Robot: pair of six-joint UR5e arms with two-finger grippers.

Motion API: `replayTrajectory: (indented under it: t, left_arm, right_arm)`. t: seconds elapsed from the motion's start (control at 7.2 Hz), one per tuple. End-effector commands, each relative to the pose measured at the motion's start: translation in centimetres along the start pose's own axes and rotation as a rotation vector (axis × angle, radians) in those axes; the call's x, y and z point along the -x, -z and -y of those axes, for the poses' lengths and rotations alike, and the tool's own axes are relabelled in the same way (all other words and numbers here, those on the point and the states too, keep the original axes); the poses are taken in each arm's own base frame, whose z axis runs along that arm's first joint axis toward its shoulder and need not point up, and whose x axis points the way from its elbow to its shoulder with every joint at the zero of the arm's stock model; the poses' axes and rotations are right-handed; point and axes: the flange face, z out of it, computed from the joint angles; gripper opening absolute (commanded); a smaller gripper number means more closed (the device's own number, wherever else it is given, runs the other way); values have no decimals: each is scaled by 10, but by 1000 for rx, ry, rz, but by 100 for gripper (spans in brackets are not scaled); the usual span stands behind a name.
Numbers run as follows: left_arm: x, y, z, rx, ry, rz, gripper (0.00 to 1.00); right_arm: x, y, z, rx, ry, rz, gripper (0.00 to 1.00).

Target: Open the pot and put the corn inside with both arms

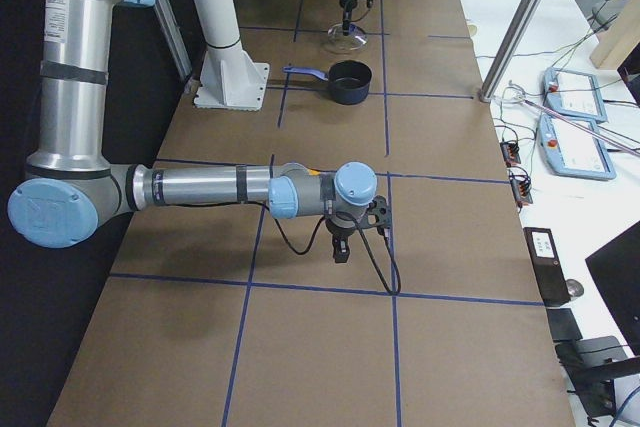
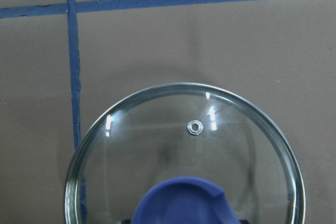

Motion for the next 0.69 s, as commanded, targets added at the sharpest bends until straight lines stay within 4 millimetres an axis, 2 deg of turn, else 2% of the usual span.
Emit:
replayTrajectory:
  t: [0.0, 0.14, 0.42, 0.56]
  left_arm:
    - [0, 1, 0, -2, -1, -3, 63]
    - [2, -1, 0, 0, 0, 1, 70]
    - [5, -1, 1, 0, 5, 4, 100]
    - [11, -1, -2, 2, 9, 8, 100]
  right_arm:
    - [42, -21, 16, -18, -39, 12, 100]
    - [59, -30, 18, -32, -63, 25, 100]
    - [86, -44, 20, -46, -96, 48, 100]
    - [99, -47, 23, -66, -114, 57, 100]
